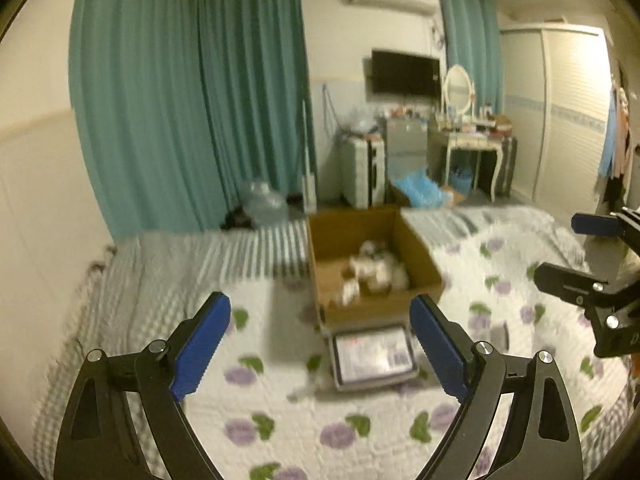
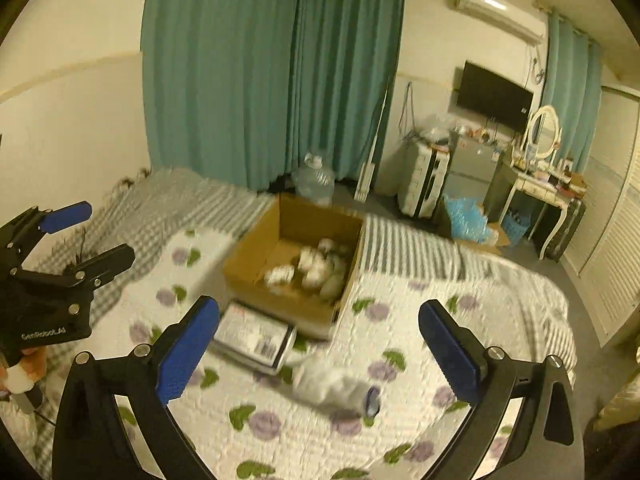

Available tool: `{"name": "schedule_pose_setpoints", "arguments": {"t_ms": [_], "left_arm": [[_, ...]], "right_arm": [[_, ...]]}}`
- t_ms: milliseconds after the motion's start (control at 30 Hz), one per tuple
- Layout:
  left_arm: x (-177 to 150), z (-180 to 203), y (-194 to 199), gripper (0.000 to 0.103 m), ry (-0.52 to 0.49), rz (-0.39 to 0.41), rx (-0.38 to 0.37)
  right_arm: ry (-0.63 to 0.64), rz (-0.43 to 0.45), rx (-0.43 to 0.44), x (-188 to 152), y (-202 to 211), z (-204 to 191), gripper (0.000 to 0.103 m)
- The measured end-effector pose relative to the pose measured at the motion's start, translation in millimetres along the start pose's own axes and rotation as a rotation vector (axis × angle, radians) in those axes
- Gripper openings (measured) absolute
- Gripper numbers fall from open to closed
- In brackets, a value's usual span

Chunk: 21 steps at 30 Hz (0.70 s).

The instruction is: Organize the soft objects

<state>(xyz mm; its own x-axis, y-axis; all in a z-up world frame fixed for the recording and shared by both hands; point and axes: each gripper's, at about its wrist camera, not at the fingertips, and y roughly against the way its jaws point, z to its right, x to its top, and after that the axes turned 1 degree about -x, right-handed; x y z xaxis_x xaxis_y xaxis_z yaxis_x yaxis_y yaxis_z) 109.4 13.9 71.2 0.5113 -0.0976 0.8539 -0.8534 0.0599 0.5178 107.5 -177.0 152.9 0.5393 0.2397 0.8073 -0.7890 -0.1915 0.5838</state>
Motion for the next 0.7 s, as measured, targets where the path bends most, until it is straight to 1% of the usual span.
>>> {"name": "schedule_pose_setpoints", "arguments": {"t_ms": [100,200,267,333,467,600,700], "left_arm": [[-29.6,4.5,-24.3,0.092,0.016,-0.071,-0.007],[-59.7,9.9,-50.9,0.092,0.028,-0.147,-0.011],[-74.9,13.6,-69.2,0.092,0.026,-0.19,-0.011],[-87.2,18.9,-85.1,0.092,0.012,-0.223,-0.007],[-99.7,25.8,-111.8,0.092,-0.01,-0.264,-0.007],[-108.2,31.7,-135.0,0.092,0.0,-0.303,-0.032],[-115.6,38.0,-149.1,0.092,-0.019,-0.33,-0.046]], "right_arm": [[0.008,-0.06,0.007,-25.7,-27.6,-6.0,0.1],[-0.014,-0.14,0.037,-53.5,-66.9,-4.9,0.1],[-0.037,-0.182,0.052,-69.2,-90.0,-0.4,0.1],[-0.046,-0.226,0.047,-86.5,-115.6,2.4,0.1],[-0.052,-0.301,0.039,-112.0,-160.9,7.0,0.1],[-0.078,-0.36,0.069,-131.7,-197.3,10.9,0.1],[-0.081,-0.39,0.072,-142.6,-219.6,11.7,0.1]]}}
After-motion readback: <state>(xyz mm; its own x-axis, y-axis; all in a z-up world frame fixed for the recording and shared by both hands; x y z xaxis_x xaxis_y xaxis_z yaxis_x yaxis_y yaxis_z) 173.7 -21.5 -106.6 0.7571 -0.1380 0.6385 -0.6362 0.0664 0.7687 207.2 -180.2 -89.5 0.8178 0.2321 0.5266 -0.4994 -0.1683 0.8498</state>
